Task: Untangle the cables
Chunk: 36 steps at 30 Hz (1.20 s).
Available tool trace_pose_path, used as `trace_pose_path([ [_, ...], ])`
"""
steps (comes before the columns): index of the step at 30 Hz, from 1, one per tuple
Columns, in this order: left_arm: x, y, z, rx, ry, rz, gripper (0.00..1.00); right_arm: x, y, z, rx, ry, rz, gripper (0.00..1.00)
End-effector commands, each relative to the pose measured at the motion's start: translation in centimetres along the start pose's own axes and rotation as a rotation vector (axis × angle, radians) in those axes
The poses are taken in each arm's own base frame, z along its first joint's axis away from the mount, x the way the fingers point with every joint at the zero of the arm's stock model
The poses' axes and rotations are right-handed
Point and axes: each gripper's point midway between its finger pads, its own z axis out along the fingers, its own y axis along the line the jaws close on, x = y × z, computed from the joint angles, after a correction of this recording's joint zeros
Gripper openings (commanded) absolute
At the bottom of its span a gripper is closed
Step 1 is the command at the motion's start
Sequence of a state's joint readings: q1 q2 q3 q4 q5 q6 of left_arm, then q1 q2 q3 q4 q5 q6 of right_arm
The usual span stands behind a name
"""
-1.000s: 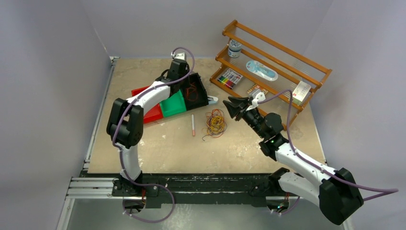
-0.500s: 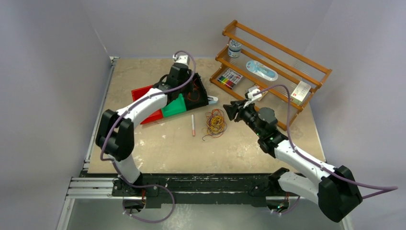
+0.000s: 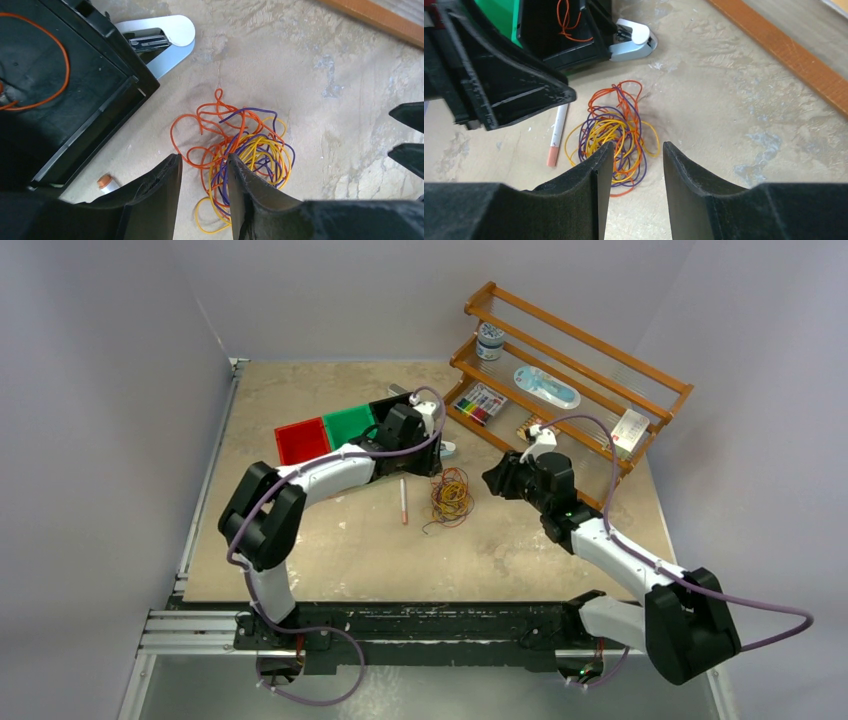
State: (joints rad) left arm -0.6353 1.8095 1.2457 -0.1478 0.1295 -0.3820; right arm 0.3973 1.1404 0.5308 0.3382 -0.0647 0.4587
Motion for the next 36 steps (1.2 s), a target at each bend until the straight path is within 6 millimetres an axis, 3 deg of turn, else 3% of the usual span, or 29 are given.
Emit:
trace_pose_path([
  [1,-3.0,-1.5,0.8,0.076,-0.085,0.057,0.38,-0.7,1.7,-0.2,-0.082,-0.01,0.015,0.44],
  [14,-3.0,-2.0,2.7,0.119,-0.087,0.07,0.38,-0.9,2.1,-0.3,-0.105,-0.006,-0.007,0.44],
  [25,-4.5,-2.9,1.8,0.148,-0.129,0.074,0.37,-0.6,2.4,-0.2,-0.126,0.003,-0.008,0.44],
  [36,-2.0,-2.7,3.8,0.177,-0.053,0.067,0.37,-0.5,2.4,-0.1,-0.128,0.011,-0.012,0.44],
])
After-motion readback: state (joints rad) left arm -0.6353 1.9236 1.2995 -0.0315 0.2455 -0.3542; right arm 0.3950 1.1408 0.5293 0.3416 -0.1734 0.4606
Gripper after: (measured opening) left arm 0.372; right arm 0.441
